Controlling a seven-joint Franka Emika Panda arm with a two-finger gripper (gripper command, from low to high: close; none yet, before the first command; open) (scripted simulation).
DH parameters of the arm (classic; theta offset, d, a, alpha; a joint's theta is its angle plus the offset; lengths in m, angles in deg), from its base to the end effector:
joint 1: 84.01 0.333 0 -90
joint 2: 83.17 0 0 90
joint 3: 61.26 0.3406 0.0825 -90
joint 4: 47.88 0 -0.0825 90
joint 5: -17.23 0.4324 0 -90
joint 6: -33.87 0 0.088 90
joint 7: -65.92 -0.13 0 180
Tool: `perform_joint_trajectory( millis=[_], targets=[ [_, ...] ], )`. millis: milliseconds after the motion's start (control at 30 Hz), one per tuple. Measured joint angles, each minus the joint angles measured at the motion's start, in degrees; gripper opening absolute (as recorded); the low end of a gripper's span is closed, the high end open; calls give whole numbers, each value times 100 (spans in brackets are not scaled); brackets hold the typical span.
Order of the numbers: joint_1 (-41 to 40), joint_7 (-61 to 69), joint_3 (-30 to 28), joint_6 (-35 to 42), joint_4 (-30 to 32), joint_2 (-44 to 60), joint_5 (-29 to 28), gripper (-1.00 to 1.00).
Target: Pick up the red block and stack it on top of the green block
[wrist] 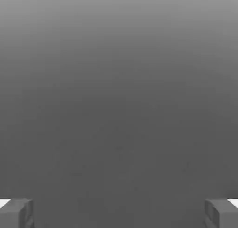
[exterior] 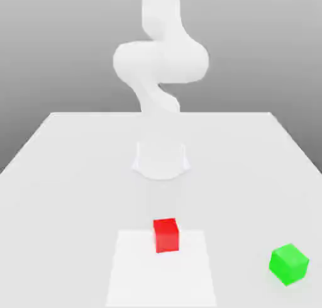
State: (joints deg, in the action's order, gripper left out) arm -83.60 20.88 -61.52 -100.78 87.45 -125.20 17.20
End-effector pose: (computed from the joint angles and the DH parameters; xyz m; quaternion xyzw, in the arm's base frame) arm 0.4216 0.0006 0.6592 -0.8648 0.3571 -0.3254 0.1369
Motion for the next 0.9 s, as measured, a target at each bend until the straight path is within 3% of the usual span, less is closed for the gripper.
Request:
perform_joint_trajectory(
  millis=[567, 800, 833, 900],
  targets=[
    [266, 695, -129, -2528, 2882, 3483, -22, 0],
    [247, 842, -58, -3905, 2881, 5160, 114, 0],
    [229, 851, -38, -4021, 2863, 5293, 125, -100],
    [229, 849, -38, -4020, 2863, 5293, 123, -100]
  ],
)
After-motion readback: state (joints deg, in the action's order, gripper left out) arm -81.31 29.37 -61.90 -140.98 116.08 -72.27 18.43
